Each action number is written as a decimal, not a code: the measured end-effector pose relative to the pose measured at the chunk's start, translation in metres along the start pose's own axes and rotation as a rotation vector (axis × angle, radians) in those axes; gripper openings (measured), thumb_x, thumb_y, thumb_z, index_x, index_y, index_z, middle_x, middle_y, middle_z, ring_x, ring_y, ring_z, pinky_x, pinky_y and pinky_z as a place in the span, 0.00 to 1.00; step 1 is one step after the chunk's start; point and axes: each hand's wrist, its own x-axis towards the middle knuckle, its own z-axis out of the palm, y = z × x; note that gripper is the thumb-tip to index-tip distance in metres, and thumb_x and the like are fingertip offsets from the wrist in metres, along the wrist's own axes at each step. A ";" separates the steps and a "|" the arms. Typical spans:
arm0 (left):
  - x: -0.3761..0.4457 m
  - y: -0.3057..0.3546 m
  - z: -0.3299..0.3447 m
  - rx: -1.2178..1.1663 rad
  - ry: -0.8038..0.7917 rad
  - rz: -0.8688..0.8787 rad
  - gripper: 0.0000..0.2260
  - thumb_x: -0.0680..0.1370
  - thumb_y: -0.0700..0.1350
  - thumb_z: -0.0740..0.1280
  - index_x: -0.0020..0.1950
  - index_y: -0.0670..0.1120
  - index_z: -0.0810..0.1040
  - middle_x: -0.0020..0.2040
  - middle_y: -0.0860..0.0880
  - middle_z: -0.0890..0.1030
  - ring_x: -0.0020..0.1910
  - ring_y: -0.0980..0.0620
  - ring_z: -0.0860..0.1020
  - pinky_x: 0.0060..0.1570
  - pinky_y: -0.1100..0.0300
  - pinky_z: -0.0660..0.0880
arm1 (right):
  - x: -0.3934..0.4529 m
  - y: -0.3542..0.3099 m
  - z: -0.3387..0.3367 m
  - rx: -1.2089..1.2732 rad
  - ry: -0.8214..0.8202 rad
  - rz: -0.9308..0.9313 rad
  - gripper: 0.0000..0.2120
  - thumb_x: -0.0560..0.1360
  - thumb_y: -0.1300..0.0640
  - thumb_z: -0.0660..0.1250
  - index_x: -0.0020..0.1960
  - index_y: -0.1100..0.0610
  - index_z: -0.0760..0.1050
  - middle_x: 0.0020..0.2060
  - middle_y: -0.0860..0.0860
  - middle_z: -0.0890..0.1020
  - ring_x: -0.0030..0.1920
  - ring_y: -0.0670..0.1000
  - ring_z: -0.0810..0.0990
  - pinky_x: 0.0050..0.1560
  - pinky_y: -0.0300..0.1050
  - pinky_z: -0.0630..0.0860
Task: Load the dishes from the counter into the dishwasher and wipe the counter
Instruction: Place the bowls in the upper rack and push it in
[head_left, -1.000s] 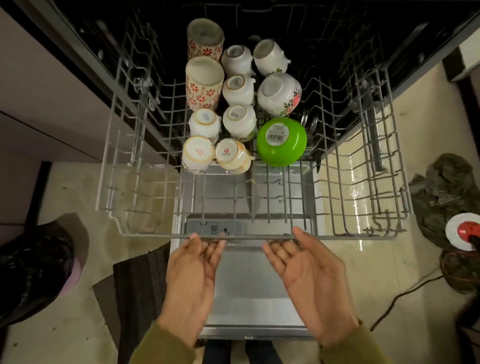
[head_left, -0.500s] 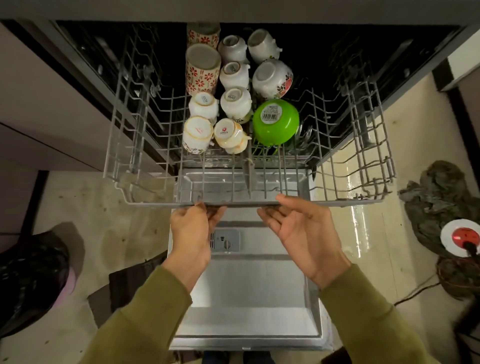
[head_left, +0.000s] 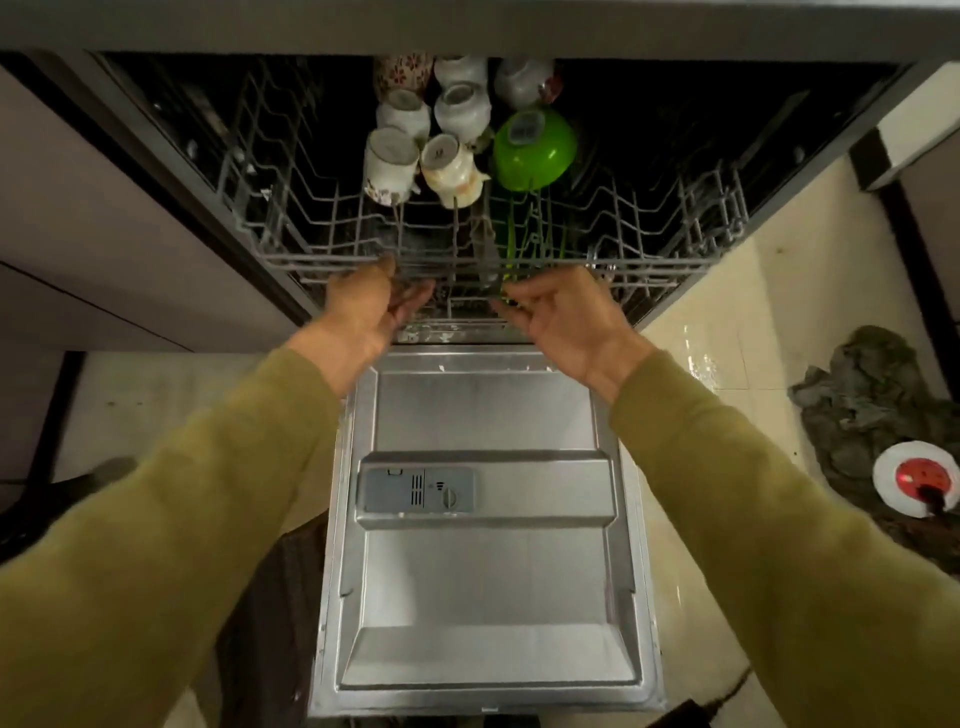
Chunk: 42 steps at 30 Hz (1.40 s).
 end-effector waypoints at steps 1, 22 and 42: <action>0.007 0.005 0.004 0.029 -0.001 0.005 0.15 0.84 0.41 0.60 0.70 0.37 0.69 0.60 0.36 0.81 0.45 0.45 0.85 0.35 0.57 0.82 | 0.008 -0.004 0.002 -0.007 0.014 -0.002 0.19 0.72 0.79 0.59 0.58 0.63 0.68 0.63 0.67 0.73 0.62 0.63 0.76 0.59 0.57 0.79; 0.075 0.029 0.021 0.140 0.059 0.162 0.15 0.81 0.41 0.67 0.66 0.39 0.70 0.51 0.40 0.83 0.42 0.44 0.86 0.44 0.50 0.84 | 0.068 -0.048 0.016 -0.113 -0.057 0.006 0.23 0.71 0.78 0.58 0.64 0.67 0.68 0.64 0.67 0.75 0.61 0.63 0.78 0.59 0.59 0.78; -0.110 -0.326 -0.177 -0.003 0.224 -0.536 0.22 0.80 0.54 0.65 0.65 0.39 0.76 0.56 0.41 0.84 0.57 0.43 0.82 0.55 0.53 0.79 | -0.098 0.277 -0.177 -0.166 0.290 0.538 0.17 0.80 0.52 0.62 0.66 0.59 0.74 0.57 0.55 0.83 0.58 0.56 0.81 0.65 0.54 0.74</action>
